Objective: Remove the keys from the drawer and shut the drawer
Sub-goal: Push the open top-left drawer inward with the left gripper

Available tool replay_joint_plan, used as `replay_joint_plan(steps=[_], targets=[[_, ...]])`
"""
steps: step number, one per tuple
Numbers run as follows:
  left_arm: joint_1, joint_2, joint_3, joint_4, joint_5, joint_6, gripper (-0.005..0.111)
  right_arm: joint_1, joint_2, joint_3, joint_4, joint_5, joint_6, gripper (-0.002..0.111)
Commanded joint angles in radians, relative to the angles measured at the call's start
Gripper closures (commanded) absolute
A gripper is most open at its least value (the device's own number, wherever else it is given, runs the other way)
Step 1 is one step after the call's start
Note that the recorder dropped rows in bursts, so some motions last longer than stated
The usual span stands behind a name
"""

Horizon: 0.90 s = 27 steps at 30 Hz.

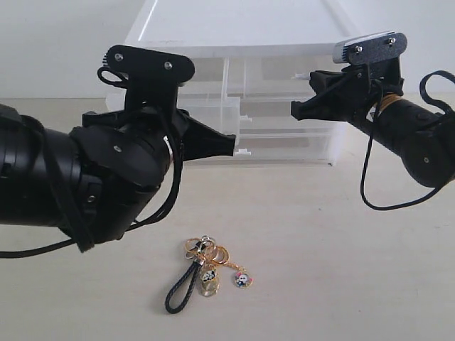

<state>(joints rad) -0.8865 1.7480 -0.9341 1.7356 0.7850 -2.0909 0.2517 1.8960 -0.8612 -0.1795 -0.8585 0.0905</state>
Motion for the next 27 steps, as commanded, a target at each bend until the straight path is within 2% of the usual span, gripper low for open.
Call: replay_joint_plan(steps=[1, 12, 27], targets=[[0.017, 0.015, -0.027, 0.009, -0.004, -0.011, 0.103, -0.013, 0.001, -0.036, 0.067, -0.012, 0.006, 0.109], [0.035, 0.033, -0.047, 0.009, -0.011, -0.011, 0.103, -0.013, 0.001, -0.036, 0.065, -0.012, 0.006, 0.109], [0.08, 0.075, -0.14, 0.009, -0.126, -0.011, 0.103, -0.013, 0.001, -0.036, 0.063, -0.012, 0.006, 0.109]])
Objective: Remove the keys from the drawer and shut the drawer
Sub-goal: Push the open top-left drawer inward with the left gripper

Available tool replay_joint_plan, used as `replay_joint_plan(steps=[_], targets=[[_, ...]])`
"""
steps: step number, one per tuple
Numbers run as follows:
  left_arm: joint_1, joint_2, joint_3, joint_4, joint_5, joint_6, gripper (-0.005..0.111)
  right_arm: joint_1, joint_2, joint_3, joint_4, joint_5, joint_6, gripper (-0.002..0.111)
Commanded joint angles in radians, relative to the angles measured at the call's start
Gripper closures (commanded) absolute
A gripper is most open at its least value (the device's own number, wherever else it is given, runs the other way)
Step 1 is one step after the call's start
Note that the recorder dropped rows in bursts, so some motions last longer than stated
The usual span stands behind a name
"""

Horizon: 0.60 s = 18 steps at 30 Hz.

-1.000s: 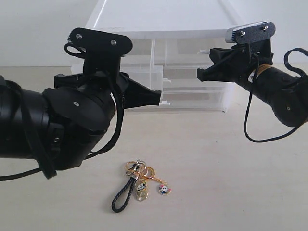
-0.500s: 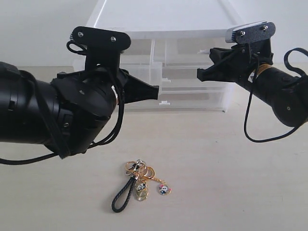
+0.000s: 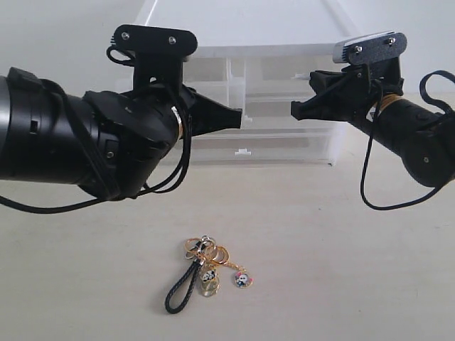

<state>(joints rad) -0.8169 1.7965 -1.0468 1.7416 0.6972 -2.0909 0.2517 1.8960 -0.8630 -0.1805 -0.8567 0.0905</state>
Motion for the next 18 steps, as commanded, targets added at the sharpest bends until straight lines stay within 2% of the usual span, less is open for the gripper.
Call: replay_joint_plan(steps=[1, 7, 18], targets=[[0.01, 0.034, -0.033, 0.003, -0.038, -0.009, 0.103, -0.013, 0.001, -0.035, 0.064, -0.013, 0.006, 0.109], [0.01, 0.064, -0.057, 0.003, -0.016, 0.013, 0.103, -0.013, 0.001, -0.035, 0.064, -0.013, 0.006, 0.109], [0.087, 0.064, -0.066, 0.003, -0.021, 0.029, 0.103, -0.013, 0.001, -0.035, 0.064, -0.013, 0.006, 0.109]])
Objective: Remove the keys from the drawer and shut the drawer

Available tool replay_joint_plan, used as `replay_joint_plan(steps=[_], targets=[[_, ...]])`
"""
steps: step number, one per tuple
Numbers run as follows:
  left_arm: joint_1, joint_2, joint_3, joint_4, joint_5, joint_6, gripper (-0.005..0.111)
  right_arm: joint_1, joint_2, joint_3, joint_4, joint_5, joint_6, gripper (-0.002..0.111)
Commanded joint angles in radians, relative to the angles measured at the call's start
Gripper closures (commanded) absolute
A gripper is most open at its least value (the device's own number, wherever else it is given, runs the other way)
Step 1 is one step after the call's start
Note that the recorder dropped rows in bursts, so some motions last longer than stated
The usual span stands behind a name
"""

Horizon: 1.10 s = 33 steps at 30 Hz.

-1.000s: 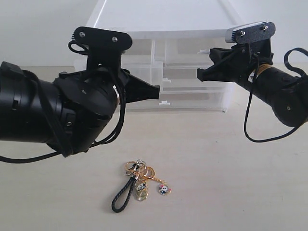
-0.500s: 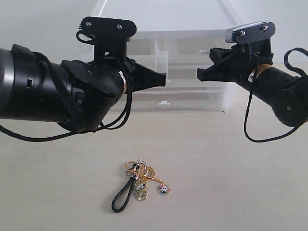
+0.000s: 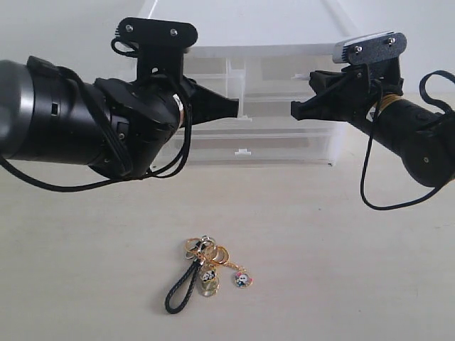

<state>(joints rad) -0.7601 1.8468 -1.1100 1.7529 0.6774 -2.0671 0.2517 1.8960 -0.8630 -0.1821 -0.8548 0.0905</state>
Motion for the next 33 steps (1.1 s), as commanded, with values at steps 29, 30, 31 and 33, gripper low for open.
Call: replay_joint_plan(steps=[29, 30, 31, 33], targets=[[0.116, 0.127, -0.225, -0.008, -0.157, 0.064, 0.103, -0.013, 0.001, -0.035, 0.066, -0.015, -0.014, 0.109], [0.116, 0.127, -0.23, -0.008, -0.159, 0.072, 0.103, -0.013, 0.001, -0.035, 0.066, -0.015, -0.019, 0.109], [0.112, 0.124, -0.229, -0.008, -0.162, 0.078, 0.103, -0.013, 0.001, -0.035, 0.066, -0.015, -0.021, 0.109], [0.097, 0.114, -0.224, -0.008, -0.177, 0.12, 0.103, -0.013, 0.001, -0.035, 0.066, -0.015, -0.026, 0.109]])
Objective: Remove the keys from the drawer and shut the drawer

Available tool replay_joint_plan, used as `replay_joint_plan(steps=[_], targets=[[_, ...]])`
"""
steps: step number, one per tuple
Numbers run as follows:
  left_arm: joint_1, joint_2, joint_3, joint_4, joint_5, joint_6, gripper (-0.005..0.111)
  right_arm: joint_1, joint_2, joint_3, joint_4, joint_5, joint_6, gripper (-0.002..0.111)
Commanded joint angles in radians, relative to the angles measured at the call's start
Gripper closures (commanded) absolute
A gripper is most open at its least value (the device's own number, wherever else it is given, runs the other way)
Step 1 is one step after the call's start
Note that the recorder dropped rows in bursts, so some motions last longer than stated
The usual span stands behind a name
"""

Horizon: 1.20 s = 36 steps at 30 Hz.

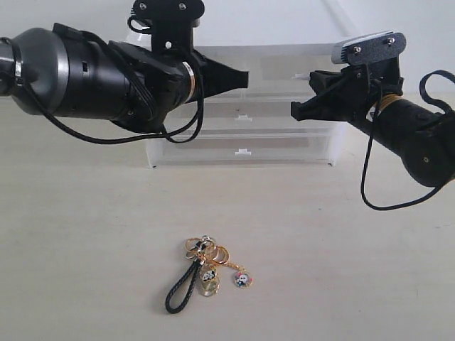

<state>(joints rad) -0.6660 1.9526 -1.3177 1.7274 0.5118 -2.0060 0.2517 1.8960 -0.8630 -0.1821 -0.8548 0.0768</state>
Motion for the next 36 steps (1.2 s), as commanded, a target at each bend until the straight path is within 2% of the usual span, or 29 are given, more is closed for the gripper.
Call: replay_joint_plan(steps=[1, 3, 8, 11, 18, 21, 27, 30, 36], targets=[[-0.009, 0.0, -0.013, 0.017, -0.015, 0.082, 0.103, -0.013, 0.001, -0.035, 0.066, -0.015, -0.016, 0.109], [-0.037, -0.029, 0.009, 0.017, 0.004, 0.095, 0.103, -0.013, 0.001, -0.035, 0.066, -0.015, -0.016, 0.109], [-0.131, -0.173, 0.137, 0.015, 0.153, 0.133, 0.103, -0.013, 0.001, -0.035, 0.047, -0.015, -0.015, 0.109], [-0.201, -0.318, 0.25, -0.052, 0.205, 0.219, 0.103, -0.013, -0.001, -0.035, 0.019, -0.015, -0.007, 0.109], [-0.356, -0.704, 0.494, -0.296, 0.48, 0.369, 0.103, -0.013, -0.103, 0.028, -0.015, -0.012, 0.012, 0.109], [-0.395, -0.844, 0.572, -0.345, 0.479, 0.377, 0.103, -0.01, -0.213, 0.127, -0.015, -0.012, 0.056, 0.109], [-0.405, -1.045, 0.658, -0.375, 0.486, 0.411, 0.103, 0.035, -0.438, 0.375, -0.013, -0.078, 0.069, 0.109], [-0.405, -1.118, 0.665, -0.455, 0.483, 0.408, 0.103, 0.079, -0.538, 0.48, -0.013, -0.126, 0.059, 0.109], [-0.405, -1.211, 0.665, -0.482, 0.479, 0.406, 0.103, 0.107, -0.684, 0.551, -0.017, -0.142, 0.072, 0.109]])
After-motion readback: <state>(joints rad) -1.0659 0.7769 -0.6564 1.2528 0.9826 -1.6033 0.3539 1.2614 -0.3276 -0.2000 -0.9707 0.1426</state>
